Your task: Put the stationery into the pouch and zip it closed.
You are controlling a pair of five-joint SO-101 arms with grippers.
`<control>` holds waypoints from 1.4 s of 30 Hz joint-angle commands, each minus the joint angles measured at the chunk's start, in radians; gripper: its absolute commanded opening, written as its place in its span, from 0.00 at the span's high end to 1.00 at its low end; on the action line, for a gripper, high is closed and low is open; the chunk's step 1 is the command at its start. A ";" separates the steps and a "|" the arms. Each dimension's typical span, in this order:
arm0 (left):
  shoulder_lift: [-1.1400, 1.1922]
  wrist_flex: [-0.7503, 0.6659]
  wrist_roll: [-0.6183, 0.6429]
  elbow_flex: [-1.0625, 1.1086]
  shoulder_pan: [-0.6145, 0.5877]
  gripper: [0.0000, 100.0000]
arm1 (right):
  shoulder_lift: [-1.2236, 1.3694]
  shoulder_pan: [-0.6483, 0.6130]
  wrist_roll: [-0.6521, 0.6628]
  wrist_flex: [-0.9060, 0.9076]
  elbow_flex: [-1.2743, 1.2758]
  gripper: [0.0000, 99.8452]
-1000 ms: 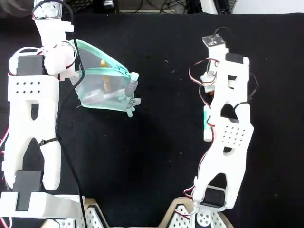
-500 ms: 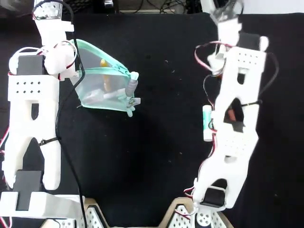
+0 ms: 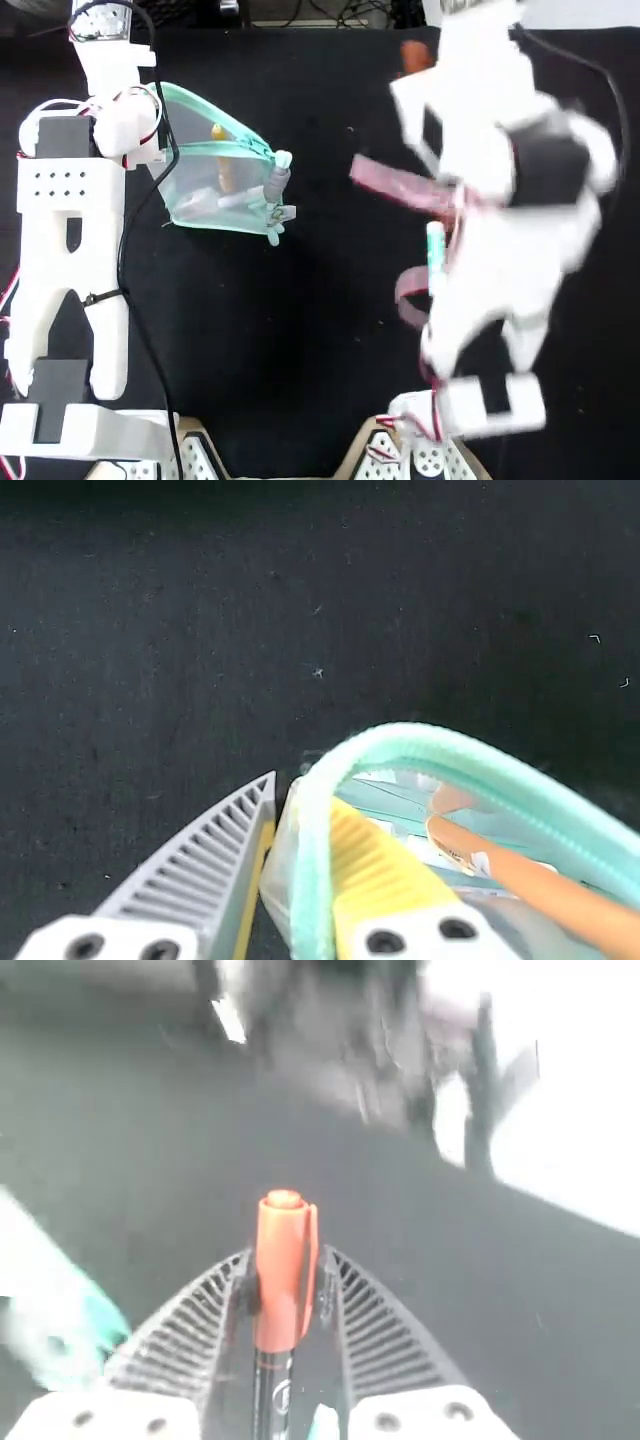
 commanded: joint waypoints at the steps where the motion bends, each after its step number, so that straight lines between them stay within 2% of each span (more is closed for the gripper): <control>1: 0.144 -0.012 -0.009 0.216 0.001 0.97 | -0.131 -0.157 -0.051 -0.009 -0.012 0.99; 6: 0.146 -0.011 -0.009 0.216 0.001 0.97 | -0.140 -0.331 -0.063 -0.106 0.085 0.99; 9: 0.146 -0.009 -0.011 0.216 0.001 0.97 | -0.143 -0.393 -0.077 -0.203 0.124 0.99; 15: 0.152 -0.011 -0.012 0.216 0.001 0.97 | -0.142 -0.410 -0.069 -0.361 0.243 0.99; 20: 0.153 -0.011 -0.012 0.216 0.001 0.97 | -0.145 -0.408 -0.068 -0.388 0.349 0.99; 27: 0.153 -0.011 -0.012 0.216 0.001 0.97 | -0.145 -0.416 -0.068 -0.519 0.364 0.99; 32: 0.153 -0.011 -0.012 0.216 0.001 0.97 | -0.148 -0.517 -0.074 -0.557 0.357 0.99; 37: 0.153 -0.011 -0.012 0.216 0.001 0.97 | -0.225 -0.532 -0.069 -0.766 0.466 0.99; 42: 0.153 -0.011 -0.012 0.216 0.001 0.97 | -0.366 -0.532 -0.068 -1.059 0.842 0.99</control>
